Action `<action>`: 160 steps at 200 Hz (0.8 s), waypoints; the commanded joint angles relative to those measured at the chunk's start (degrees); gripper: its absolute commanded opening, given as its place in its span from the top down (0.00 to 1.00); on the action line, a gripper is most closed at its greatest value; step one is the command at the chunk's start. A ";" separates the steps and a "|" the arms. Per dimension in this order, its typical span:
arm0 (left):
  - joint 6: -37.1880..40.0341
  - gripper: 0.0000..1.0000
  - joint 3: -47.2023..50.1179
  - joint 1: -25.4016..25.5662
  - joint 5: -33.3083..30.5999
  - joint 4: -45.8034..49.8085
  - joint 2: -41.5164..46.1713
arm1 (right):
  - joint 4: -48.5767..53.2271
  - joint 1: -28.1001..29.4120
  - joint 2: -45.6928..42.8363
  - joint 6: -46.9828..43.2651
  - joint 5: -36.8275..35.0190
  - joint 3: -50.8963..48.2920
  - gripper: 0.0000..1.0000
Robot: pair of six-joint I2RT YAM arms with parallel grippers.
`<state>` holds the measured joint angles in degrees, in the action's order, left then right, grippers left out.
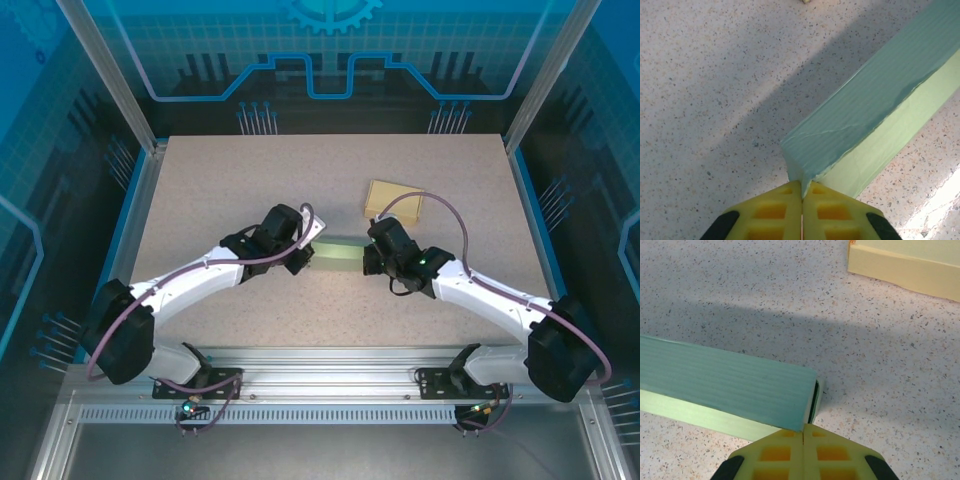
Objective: Fold the paper box
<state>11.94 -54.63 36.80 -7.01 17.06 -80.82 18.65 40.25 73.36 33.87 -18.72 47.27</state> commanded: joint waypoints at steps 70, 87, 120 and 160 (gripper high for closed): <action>-7.08 0.99 -8.12 -0.87 7.56 11.30 -2.67 | 1.25 1.14 1.52 -1.33 -1.18 2.24 0.95; -7.72 0.99 -8.12 -0.94 8.47 11.83 -2.86 | 1.47 1.16 2.07 -1.35 -1.90 2.40 0.93; -8.12 0.99 -8.03 -0.95 9.11 12.24 -2.90 | 0.78 1.29 3.68 -1.78 -2.20 2.80 0.92; -8.64 0.99 -7.95 -1.00 9.51 12.47 -2.84 | 0.22 1.44 6.13 -2.31 -2.43 2.77 0.91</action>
<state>4.49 -60.95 36.05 -0.91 28.49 -83.35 18.61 40.42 77.49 32.49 -21.12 49.21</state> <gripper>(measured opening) 0.058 0.086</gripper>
